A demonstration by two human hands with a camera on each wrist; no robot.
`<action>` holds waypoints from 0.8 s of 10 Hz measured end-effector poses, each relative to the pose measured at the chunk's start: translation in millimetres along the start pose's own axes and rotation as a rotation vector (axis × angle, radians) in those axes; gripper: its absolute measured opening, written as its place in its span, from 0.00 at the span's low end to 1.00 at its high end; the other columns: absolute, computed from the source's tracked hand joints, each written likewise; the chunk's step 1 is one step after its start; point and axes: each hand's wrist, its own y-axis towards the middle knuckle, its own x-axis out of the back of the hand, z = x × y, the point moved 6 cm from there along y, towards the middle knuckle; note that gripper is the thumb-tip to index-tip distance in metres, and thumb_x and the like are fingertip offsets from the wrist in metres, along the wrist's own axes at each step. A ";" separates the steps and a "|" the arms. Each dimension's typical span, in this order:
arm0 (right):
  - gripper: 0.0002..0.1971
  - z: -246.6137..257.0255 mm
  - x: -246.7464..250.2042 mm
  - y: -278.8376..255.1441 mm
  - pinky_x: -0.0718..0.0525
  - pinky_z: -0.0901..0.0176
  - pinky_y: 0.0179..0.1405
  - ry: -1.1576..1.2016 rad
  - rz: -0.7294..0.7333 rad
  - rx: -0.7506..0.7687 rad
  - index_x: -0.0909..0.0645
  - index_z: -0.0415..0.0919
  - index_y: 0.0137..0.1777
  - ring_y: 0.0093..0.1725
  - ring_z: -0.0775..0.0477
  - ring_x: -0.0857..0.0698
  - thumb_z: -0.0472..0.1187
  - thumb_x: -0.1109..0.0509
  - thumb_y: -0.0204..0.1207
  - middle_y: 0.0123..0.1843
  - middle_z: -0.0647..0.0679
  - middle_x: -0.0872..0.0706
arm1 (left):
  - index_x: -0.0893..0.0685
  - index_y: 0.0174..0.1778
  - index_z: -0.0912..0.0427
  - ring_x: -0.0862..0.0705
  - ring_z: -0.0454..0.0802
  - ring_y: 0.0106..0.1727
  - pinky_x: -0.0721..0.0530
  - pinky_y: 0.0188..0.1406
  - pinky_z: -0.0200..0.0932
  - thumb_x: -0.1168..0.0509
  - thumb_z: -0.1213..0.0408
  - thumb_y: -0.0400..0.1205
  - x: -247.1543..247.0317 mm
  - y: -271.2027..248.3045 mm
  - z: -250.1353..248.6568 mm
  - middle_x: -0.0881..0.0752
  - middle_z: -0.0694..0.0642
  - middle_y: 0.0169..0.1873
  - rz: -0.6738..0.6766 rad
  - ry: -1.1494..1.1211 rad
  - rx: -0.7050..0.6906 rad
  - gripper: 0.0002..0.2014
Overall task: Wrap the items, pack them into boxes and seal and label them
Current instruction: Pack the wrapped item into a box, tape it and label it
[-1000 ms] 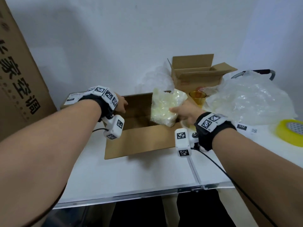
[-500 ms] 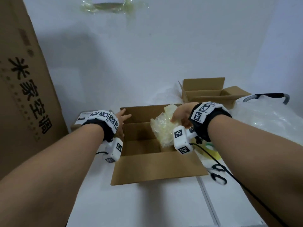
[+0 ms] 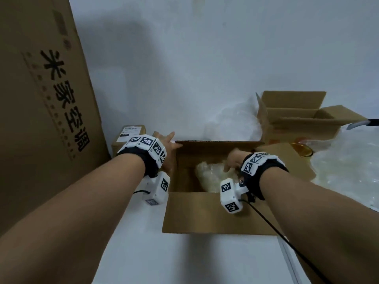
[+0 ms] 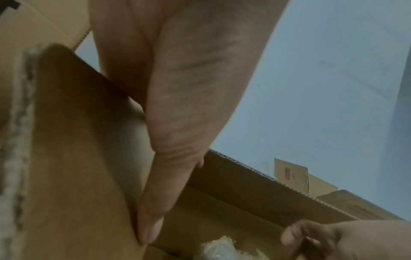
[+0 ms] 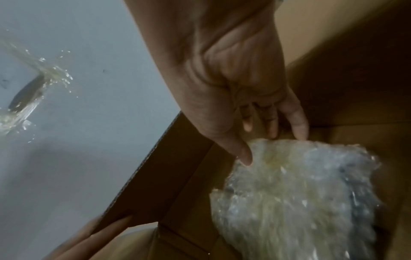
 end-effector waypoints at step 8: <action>0.22 -61.5 18.3 -62.4 0.21 0.49 0.64 -0.180 -0.168 -0.057 0.20 0.37 0.67 0.67 0.36 0.20 0.47 0.27 0.77 0.65 0.43 0.18 | 0.31 0.81 0.48 0.25 0.54 0.74 0.26 0.72 0.50 0.32 0.39 0.78 12.9 -72.3 -129.0 0.25 0.53 0.76 0.004 -0.317 -0.385 0.36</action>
